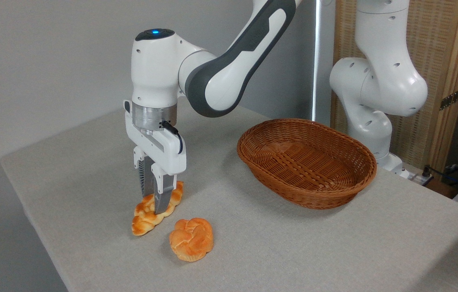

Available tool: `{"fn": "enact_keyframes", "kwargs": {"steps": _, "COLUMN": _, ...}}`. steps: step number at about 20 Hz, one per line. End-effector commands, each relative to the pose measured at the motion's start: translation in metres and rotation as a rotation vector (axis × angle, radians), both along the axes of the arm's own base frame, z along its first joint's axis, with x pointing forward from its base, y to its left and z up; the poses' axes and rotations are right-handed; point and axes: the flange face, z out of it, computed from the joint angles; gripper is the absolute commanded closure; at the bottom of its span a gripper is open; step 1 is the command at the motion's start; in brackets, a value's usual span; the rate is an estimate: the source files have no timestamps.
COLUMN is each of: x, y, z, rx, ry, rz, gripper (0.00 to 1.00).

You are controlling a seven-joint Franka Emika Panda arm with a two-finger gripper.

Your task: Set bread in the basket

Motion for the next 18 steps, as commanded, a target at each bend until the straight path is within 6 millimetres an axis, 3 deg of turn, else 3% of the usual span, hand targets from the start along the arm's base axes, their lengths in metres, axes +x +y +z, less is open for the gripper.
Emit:
{"fn": "enact_keyframes", "kwargs": {"steps": 1, "x": -0.018, "y": 0.000, "z": 0.026, "rx": 0.033, "ry": 0.043, "rz": -0.012, "gripper": 0.47}}
{"fn": "enact_keyframes", "kwargs": {"steps": 6, "x": -0.047, "y": 0.010, "z": 0.085, "rx": -0.013, "ry": 0.059, "rz": 0.012, "gripper": 0.47}}
{"fn": "enact_keyframes", "kwargs": {"steps": 11, "x": -0.086, "y": 0.029, "z": 0.130, "rx": -0.015, "ry": 0.111, "rz": -0.094, "gripper": 0.47}}
{"fn": "enact_keyframes", "kwargs": {"steps": 15, "x": -0.133, "y": 0.041, "z": 0.145, "rx": 0.033, "ry": 0.201, "rz": -0.284, "gripper": 0.47}}
{"fn": "enact_keyframes", "kwargs": {"steps": 18, "x": -0.182, "y": 0.042, "z": 0.131, "rx": 0.046, "ry": 0.224, "rz": -0.402, "gripper": 0.47}}
